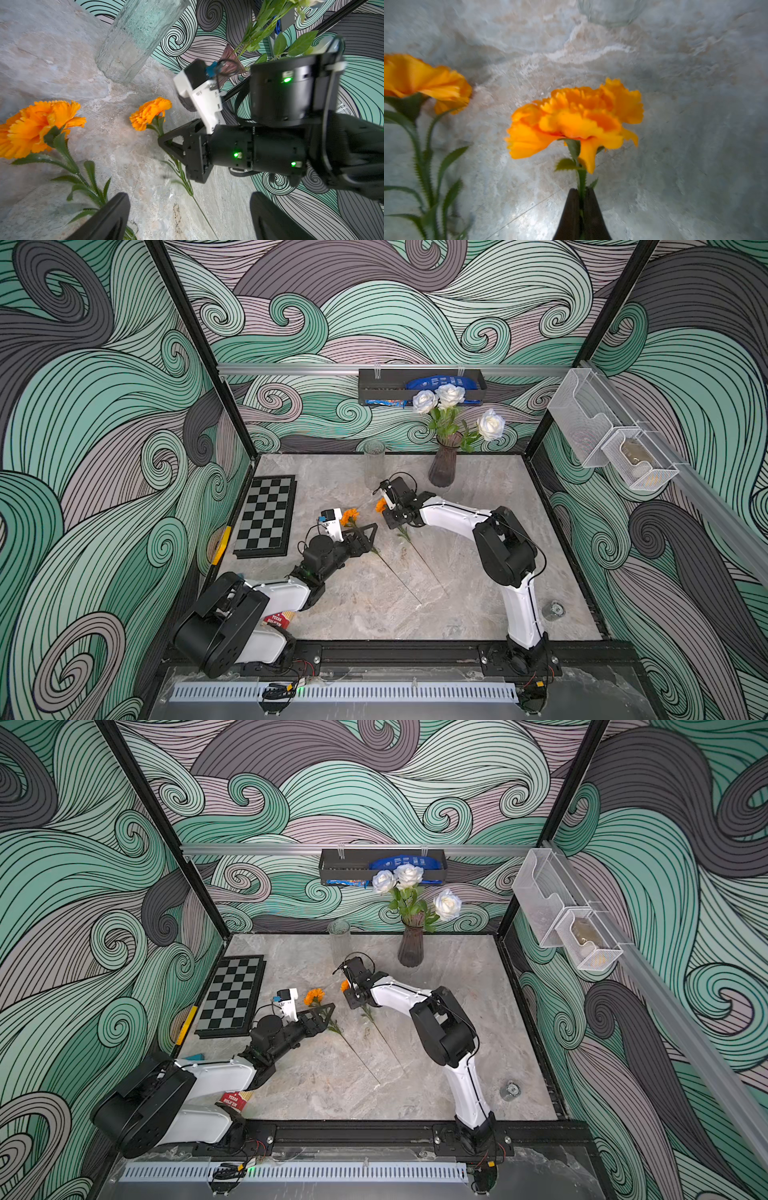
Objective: Arrange the flowers in different vases according to their colors
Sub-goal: Pick up the flower at the center of the board.
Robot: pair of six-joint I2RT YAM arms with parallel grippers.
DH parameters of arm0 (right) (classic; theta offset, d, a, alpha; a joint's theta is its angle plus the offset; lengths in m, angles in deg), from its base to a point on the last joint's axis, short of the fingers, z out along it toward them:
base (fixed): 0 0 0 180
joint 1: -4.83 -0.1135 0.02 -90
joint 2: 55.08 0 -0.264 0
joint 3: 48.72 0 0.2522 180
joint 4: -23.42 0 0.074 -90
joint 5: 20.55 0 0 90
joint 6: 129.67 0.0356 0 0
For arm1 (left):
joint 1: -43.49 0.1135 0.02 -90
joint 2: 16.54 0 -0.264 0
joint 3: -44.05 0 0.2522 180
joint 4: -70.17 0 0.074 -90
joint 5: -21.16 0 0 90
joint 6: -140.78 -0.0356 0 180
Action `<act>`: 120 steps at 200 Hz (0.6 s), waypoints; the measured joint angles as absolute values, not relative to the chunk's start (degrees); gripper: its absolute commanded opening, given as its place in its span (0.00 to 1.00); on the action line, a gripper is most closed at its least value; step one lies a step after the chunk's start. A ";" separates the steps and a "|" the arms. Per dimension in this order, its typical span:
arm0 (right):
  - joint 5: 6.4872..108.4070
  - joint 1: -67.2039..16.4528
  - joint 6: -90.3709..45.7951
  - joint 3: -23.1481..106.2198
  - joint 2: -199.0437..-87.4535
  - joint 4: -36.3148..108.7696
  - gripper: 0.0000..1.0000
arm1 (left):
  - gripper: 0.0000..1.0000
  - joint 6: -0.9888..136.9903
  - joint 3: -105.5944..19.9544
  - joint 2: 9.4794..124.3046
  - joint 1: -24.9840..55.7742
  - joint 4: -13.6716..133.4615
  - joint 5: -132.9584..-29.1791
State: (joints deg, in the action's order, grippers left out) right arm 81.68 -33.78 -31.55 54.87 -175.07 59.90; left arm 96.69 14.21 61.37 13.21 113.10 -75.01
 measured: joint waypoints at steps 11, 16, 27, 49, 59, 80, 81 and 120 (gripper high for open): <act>82.64 -33.78 -31.42 56.37 -172.93 60.16 0.00 | 0.93 96.73 14.21 61.37 13.21 113.10 -74.86; 83.14 -33.78 -31.36 57.29 -171.68 60.10 0.00 | 0.93 96.76 14.21 61.37 13.23 113.12 -74.82; 84.06 -33.78 -31.12 59.08 -168.93 59.40 0.00 | 0.93 96.78 14.21 61.33 13.21 113.12 -74.58; 85.39 -33.78 -30.57 61.07 -162.17 55.64 0.00 | 0.93 96.91 14.25 60.61 13.21 113.21 -73.90; 85.57 -33.78 -30.53 61.07 -159.18 52.86 0.00 | 0.93 96.95 14.30 60.08 13.21 113.32 -73.62; 86.11 -33.78 -30.96 59.50 -153.43 43.88 0.00 | 0.93 97.28 14.36 59.34 13.21 114.00 -73.29; 86.18 -33.78 -31.01 59.39 -153.21 43.40 0.00 | 0.93 97.35 14.36 59.34 13.21 114.02 -73.29; 89.13 -33.78 -35.09 51.92 -148.25 16.16 0.00 | 0.93 98.48 14.58 59.36 13.23 115.20 -73.64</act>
State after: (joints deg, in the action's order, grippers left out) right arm 89.13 -33.78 -35.09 51.92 -148.25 16.16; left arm 98.48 14.58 59.36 13.23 115.20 -73.64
